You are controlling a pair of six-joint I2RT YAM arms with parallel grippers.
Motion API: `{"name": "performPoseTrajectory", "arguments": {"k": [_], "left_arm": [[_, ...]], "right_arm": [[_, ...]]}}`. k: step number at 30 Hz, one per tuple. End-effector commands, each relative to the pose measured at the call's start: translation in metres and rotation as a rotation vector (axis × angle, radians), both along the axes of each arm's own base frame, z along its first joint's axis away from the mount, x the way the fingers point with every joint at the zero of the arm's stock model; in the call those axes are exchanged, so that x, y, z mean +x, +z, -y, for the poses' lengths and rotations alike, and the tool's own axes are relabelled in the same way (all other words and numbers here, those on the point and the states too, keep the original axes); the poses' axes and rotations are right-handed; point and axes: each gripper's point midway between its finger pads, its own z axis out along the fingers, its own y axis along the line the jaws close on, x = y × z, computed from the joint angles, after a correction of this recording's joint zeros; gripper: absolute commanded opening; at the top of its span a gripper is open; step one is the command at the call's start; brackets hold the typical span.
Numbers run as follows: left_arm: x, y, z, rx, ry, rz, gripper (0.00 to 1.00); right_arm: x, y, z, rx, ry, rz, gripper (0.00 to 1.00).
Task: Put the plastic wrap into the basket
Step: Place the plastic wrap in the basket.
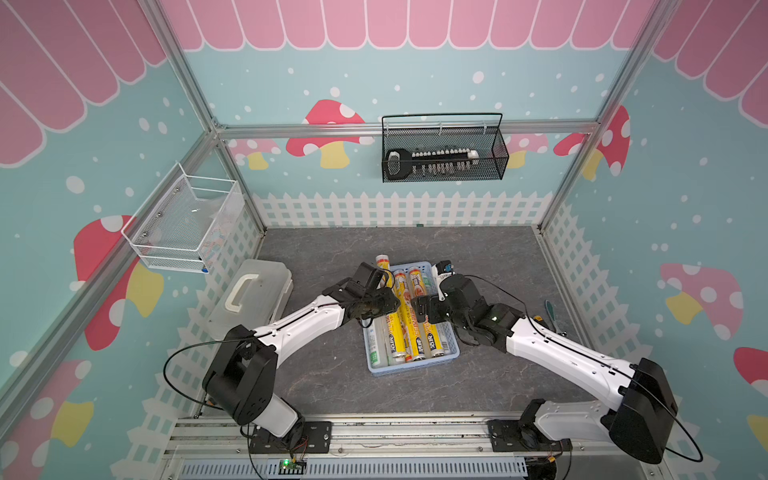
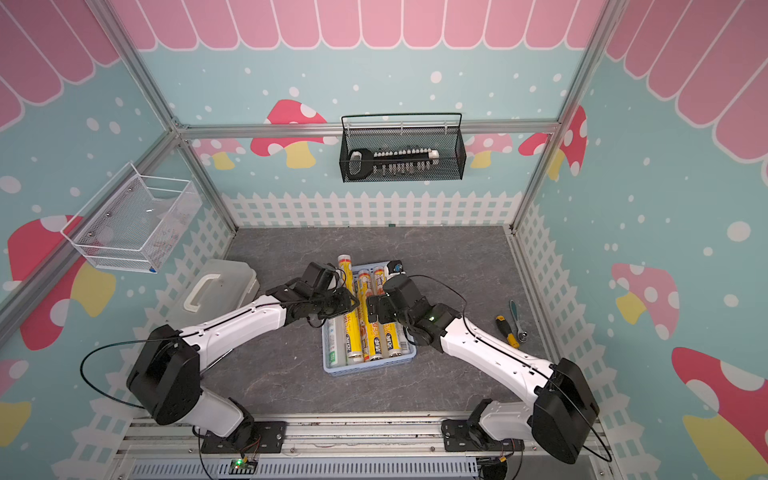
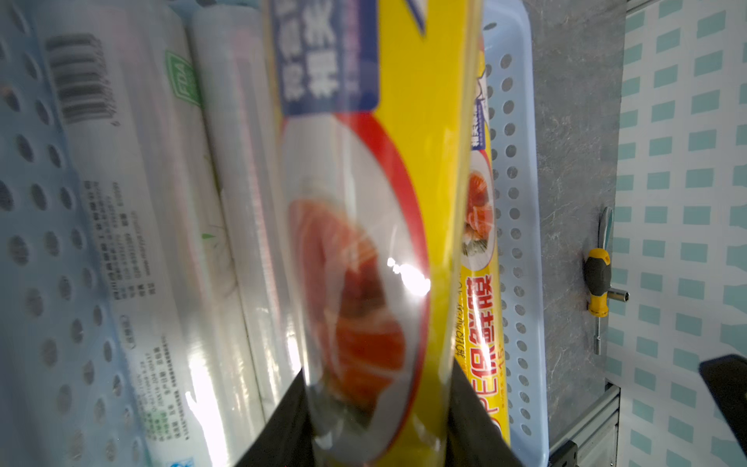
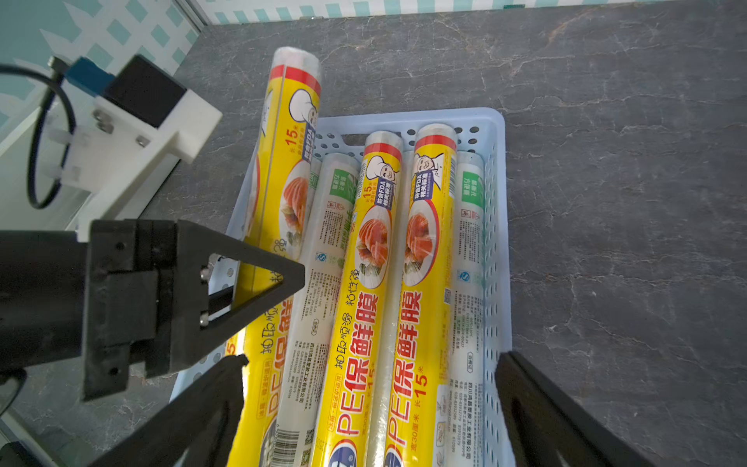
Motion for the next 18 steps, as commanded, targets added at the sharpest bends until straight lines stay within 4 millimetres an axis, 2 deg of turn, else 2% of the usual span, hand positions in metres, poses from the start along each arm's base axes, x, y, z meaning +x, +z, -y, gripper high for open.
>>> {"name": "performPoseTrajectory", "arguments": {"k": [1,8,13,18], "left_arm": [[0.0,0.0,0.011,-0.046,0.001,-0.027,0.22],[-0.009,-0.023,0.017,-0.037,-0.004,-0.107,0.3],[-0.013,-0.028,0.014,-0.023,-0.01,-0.121,0.33],[-0.016,-0.031,0.014,-0.008,-0.017,-0.142,0.41]], "right_arm": [[-0.002,-0.004,0.001,0.028,-0.006,-0.023,0.99],[-0.001,-0.006,0.001,0.027,-0.006,-0.03,0.99],[0.0,-0.007,-0.002,0.018,0.008,-0.04,0.99],[0.0,-0.01,-0.005,0.018,0.013,-0.051,0.99]]}}
